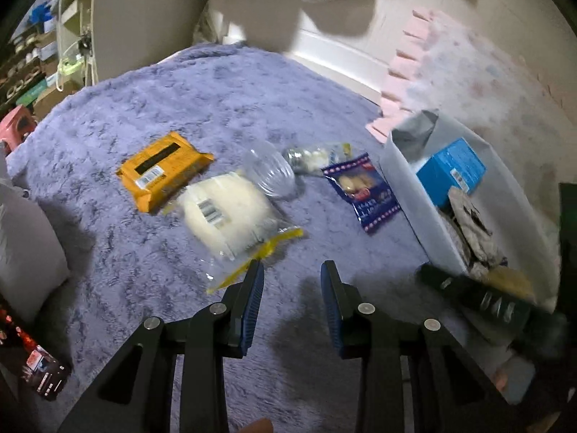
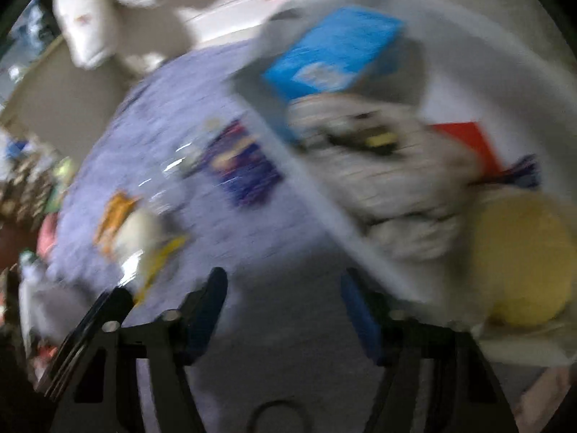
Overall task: Organize objects
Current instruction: 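Move the right gripper back over the remaining items on the blanket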
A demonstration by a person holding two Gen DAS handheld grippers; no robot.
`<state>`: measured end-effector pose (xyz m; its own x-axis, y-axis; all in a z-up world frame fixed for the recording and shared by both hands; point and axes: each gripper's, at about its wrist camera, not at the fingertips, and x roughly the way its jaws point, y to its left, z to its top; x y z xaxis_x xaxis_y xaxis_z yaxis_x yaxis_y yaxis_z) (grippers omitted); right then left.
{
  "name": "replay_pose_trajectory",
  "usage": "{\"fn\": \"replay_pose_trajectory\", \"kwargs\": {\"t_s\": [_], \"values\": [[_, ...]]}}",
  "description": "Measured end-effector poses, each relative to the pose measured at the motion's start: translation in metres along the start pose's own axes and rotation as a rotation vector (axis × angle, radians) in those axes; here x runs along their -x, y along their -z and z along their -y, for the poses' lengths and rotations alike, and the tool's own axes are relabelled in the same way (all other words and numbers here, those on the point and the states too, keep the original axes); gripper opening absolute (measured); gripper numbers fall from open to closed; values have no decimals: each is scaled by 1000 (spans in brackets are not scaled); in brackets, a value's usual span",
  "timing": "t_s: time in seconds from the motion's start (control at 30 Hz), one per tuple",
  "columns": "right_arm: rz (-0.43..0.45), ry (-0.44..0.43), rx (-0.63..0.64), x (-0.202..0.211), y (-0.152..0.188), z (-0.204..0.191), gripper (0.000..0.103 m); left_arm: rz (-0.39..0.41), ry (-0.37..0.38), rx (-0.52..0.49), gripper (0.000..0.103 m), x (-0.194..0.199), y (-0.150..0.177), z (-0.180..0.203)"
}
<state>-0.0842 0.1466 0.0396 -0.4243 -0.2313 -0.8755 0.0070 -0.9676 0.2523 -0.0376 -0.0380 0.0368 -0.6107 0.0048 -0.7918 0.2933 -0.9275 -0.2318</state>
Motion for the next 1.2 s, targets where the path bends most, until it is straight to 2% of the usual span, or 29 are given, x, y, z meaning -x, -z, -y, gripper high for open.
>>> {"fn": "replay_pose_trajectory", "kwargs": {"t_s": [0.1,0.17,0.3,0.4,0.5,0.6,0.73,1.03,1.2], "values": [[76,25,-28,14,-3,7,41,-1,-7,-12,32,0,1,3],[85,44,-16,13,-2,5,42,-6,-3,-12,32,-2,1,4],[33,6,9,3,1,-2,42,-14,-35,-32,32,-5,3,8],[27,-18,33,3,1,-6,43,-22,-57,-50,32,-8,4,11],[29,-49,77,5,6,-14,48,-42,-58,-51,32,-11,5,11],[-17,-82,116,0,9,-22,49,-68,-72,-48,32,-16,6,10],[-54,-76,148,-7,13,-31,49,-70,-67,-41,32,-15,7,8],[-63,-78,137,-11,14,-32,49,-72,-67,-48,32,-15,7,9],[-52,-74,141,-11,15,-34,49,-41,-69,-60,31,-10,6,12]]}}
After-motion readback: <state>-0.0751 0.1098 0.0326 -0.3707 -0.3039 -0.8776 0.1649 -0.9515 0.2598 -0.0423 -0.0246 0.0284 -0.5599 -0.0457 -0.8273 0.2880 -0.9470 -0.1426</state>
